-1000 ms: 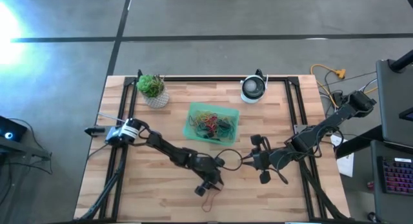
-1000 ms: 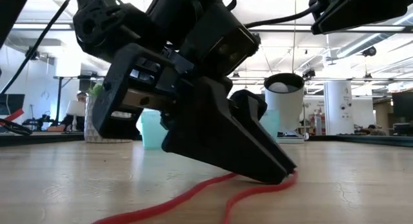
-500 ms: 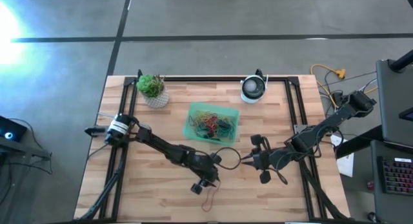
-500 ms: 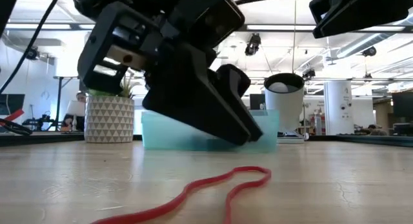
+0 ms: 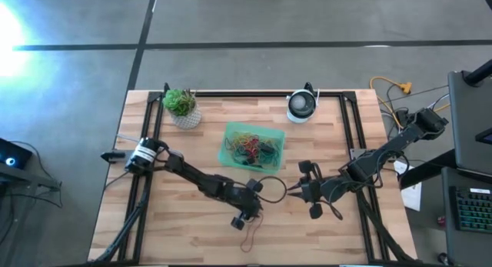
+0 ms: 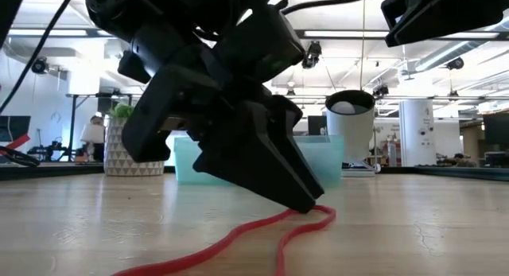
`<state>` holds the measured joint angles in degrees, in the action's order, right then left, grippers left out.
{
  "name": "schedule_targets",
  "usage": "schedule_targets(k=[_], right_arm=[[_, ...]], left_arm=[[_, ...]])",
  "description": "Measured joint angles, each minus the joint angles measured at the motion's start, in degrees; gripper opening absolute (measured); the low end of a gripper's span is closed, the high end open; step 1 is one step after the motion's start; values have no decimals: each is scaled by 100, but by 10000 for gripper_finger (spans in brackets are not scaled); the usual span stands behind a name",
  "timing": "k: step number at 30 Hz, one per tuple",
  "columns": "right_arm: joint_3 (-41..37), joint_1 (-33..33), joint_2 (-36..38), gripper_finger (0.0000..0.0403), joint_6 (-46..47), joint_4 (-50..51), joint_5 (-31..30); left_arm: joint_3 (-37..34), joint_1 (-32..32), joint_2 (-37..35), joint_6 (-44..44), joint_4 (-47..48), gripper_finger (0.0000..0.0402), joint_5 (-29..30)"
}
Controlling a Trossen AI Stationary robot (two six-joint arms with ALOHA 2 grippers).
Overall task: Pick and place rubber bands into bin
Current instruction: Put the red rubber band into the green bin
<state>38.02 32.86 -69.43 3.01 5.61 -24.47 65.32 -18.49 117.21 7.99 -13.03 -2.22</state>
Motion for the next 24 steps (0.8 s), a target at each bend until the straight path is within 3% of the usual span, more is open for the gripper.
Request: schedule_targets(k=[13,20,24], right_arm=[[0,0,0,57,-18,-10,0],[0,0,0,57,1,-20,-1],[0,0,0,57,2,-19,-2]], left_arm=[[26,32,-20,-620,529,112,-197],[17,23,-22,-570,605,16,-269],[11,23,-20,-555,607,3,-275]])
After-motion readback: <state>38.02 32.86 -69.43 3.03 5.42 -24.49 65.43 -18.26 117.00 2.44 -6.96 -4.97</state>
